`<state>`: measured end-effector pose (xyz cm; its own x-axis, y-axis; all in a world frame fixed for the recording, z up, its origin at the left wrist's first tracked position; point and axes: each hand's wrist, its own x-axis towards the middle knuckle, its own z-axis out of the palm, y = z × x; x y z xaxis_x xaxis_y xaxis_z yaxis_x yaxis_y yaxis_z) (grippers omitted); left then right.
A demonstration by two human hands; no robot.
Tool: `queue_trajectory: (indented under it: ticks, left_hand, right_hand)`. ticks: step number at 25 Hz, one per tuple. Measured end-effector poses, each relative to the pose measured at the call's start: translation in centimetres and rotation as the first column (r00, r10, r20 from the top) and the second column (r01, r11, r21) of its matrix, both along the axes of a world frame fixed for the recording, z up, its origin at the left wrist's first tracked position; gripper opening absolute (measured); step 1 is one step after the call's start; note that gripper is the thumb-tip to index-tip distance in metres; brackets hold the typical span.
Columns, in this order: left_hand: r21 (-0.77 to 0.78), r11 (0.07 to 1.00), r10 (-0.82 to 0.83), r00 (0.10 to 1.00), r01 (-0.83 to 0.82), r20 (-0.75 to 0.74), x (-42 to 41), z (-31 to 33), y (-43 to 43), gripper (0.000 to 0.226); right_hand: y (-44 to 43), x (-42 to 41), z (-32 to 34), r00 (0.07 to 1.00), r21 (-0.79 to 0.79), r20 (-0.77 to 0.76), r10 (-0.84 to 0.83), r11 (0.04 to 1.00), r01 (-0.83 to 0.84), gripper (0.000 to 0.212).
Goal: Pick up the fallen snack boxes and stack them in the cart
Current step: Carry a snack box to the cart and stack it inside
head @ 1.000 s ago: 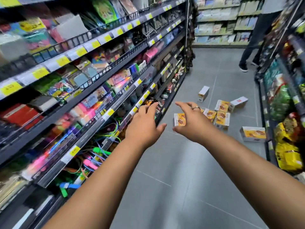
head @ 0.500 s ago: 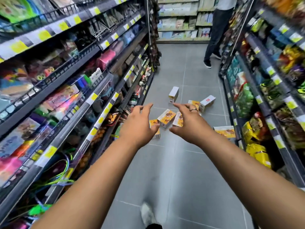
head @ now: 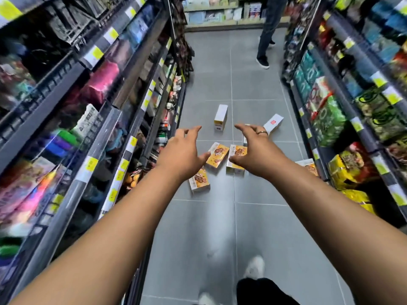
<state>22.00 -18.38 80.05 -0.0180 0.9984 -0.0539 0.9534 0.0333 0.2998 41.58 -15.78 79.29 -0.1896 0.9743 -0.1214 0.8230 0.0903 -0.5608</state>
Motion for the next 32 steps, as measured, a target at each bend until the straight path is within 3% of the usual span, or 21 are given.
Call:
queue_trajectory:
  ticks: [13, 18, 25, 32]
  left_hand:
    - [-0.195, 0.964, 0.189, 0.982, -0.182, 0.021, -6.0, -11.1, 22.4, 0.076]
    - [-0.161, 0.97, 0.186, 0.982, -0.181, 0.019, -10.3, -18.3, 28.1, 0.07]
    - [-0.252, 0.967, 0.042, 0.999, -0.04, 0.003, -15.8, -31.6, 34.2, 0.072]
    - [-0.298, 0.954, 0.038, 0.999, -0.04, -0.01, -18.0, -50.5, 37.1, 0.071]
  right_hand:
    - [25.0, -5.5, -10.9, 0.995, -0.183, 0.02, 0.093, 0.979, -0.088, 0.084]
    - [28.6, -9.5, -18.2, 0.997, -0.221, -0.007, -0.076, 0.973, 0.072, 0.085]
    - [30.3, -16.0, -32.2, 0.941, -0.349, -0.039, -0.336, 0.887, 0.302, 0.089]
    - [30.3, -17.2, -50.6, 0.897, -0.482, 0.007, -0.441, 0.784, 0.39, 0.089]
